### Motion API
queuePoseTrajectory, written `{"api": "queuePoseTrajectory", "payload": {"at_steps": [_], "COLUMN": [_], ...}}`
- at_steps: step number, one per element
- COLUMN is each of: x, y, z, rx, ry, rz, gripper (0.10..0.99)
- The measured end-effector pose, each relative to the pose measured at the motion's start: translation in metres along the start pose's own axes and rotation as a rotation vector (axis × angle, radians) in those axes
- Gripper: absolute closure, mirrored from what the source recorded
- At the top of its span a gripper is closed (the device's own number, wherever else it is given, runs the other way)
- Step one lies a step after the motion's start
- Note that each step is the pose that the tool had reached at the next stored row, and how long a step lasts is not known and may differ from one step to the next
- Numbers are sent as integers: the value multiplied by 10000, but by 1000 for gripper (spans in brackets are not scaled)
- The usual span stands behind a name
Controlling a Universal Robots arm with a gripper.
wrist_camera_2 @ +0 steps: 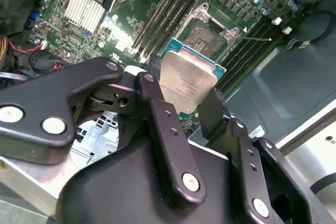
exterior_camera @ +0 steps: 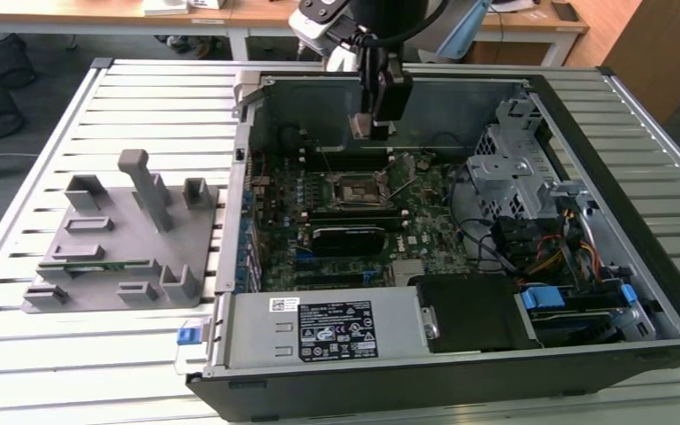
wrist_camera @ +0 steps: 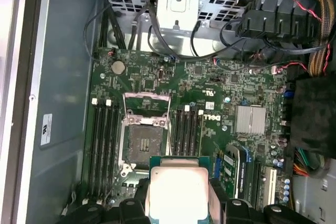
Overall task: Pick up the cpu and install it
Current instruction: 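Place the cpu into insertion slot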
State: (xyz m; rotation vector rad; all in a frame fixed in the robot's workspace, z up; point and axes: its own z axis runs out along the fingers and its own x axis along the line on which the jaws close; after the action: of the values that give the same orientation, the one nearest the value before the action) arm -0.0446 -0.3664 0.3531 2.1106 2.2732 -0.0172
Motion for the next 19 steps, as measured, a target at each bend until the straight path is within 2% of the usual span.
{"api": "queuePoseTrajectory", "payload": {"at_steps": [19], "x": [24], "y": [2], "z": [74], "rx": [2], "ry": [-15], "rz": [7], "gripper": [557]}}
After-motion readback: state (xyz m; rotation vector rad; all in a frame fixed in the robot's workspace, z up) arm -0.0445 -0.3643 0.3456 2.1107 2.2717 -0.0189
